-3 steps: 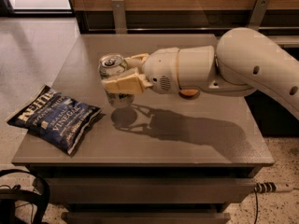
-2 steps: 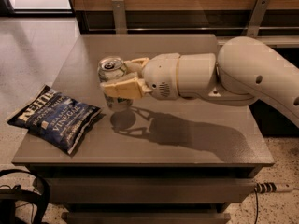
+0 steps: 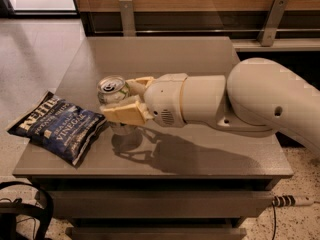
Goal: Move 7up can near blue chip bag
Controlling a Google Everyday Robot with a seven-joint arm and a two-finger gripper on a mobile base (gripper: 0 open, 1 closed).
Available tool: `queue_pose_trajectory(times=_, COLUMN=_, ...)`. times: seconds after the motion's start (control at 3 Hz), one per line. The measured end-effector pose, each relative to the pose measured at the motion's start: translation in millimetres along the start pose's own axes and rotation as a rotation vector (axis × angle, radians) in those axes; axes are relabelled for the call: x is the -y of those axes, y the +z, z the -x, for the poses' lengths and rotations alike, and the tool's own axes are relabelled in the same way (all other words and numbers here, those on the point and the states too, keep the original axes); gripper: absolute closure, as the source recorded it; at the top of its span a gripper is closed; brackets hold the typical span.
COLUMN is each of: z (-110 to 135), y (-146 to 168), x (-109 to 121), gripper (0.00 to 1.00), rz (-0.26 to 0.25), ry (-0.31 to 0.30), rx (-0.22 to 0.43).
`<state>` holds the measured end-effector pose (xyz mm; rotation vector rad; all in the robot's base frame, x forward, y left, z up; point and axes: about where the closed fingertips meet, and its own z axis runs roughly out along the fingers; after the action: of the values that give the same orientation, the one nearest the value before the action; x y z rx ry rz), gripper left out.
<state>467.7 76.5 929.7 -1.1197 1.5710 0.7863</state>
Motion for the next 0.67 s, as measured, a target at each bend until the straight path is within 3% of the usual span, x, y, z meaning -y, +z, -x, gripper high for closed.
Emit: queue_pose_trajectory(times=0.67, z=-37, y=-3, x=5, gripper=1.00, rz=-0.028, ry=0.016, rx=0.012)
